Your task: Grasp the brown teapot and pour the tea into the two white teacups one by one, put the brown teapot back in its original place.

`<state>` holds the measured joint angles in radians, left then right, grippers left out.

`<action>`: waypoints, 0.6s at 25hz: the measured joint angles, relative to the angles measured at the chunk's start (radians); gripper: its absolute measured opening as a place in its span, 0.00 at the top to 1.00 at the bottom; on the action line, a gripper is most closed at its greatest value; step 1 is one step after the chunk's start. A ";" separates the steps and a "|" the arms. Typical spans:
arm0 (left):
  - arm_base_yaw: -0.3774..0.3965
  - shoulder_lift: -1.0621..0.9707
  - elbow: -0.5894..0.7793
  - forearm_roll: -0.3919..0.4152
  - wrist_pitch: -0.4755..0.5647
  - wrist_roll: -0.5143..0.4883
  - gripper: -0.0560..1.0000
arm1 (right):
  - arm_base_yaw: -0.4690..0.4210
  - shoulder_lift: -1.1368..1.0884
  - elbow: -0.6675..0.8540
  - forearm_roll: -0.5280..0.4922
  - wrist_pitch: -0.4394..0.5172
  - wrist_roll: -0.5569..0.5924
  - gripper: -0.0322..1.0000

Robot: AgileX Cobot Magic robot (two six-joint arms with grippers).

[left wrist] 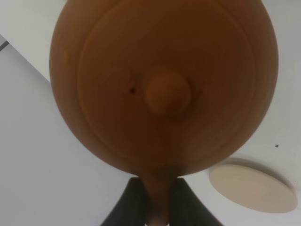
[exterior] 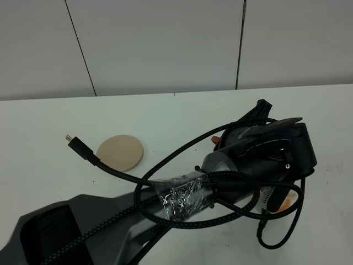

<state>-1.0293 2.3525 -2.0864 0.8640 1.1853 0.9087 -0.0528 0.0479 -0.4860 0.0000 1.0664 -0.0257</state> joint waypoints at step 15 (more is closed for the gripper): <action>0.000 0.000 0.000 0.000 0.000 0.000 0.79 | 0.000 0.000 0.000 0.000 0.000 0.000 0.74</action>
<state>-1.0293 2.3525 -2.0864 0.8640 1.1853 0.9087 -0.0528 0.0479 -0.4860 0.0000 1.0664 -0.0257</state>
